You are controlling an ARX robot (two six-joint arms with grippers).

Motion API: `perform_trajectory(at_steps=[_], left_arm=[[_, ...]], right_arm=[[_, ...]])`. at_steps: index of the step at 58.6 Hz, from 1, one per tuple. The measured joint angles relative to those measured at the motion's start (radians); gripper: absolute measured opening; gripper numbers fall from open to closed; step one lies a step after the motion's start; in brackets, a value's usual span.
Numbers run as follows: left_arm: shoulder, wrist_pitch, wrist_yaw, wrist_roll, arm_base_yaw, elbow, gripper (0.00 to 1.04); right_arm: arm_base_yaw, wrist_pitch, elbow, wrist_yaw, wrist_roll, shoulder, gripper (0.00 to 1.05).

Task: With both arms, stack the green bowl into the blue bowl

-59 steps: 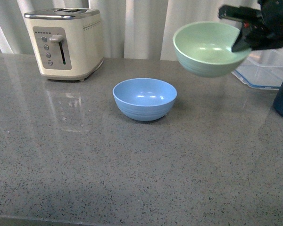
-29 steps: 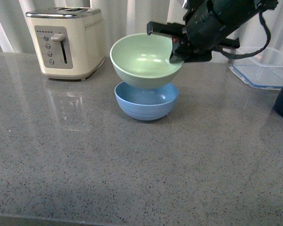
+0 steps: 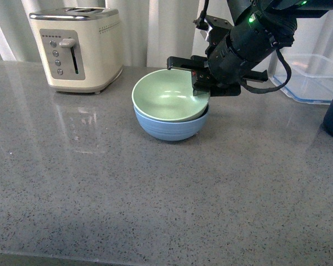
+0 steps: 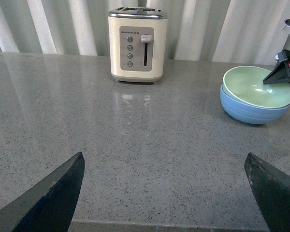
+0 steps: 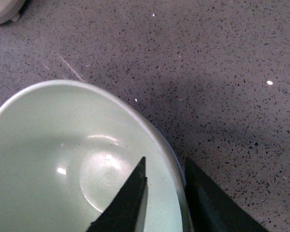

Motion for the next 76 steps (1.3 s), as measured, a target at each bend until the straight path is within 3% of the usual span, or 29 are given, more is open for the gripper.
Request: perform_trajectory(at_steps=[14,20,26,27,30,34,44,57,76], left_arm=[[0.000,0.000,0.000,0.000,0.000,0.000,0.98],[0.000,0.000,0.000,0.000,0.000,0.000,0.98],[0.000,0.000,-0.003,0.000,0.000,0.000,0.98],[0.000,0.000,-0.002,0.000,0.000,0.000,0.98],[-0.001,0.000,0.001,0.000,0.000,0.000,0.98],[-0.001,0.000,0.000,0.000,0.000,0.000,0.98],[-0.001,0.000,-0.001,0.000,0.000,0.000,0.98],[-0.001,0.000,0.000,0.000,0.000,0.000,0.98],[-0.001,0.000,0.000,0.000,0.000,0.000,0.98]], right_arm=[[-0.011,0.133,-0.127,-0.036,0.044,-0.135,0.58],[-0.030,0.306,-0.269,-0.025,0.058,-0.285,0.74],[-0.087,0.629,-0.508,-0.039,0.077,-0.532,0.97],[-0.088,0.653,-0.522,-0.013,0.068,-0.549,0.96],[-0.092,0.809,-0.631,0.213,-0.039,-0.611,0.83],[-0.104,0.885,-0.747,0.298,-0.114,-0.646,0.72],[-0.148,1.008,-1.055,0.262,-0.196,-0.760,0.40],[-0.202,1.092,-1.286,0.221,-0.211,-0.925,0.01],[-0.251,1.112,-1.505,0.171,-0.214,-1.112,0.01]])
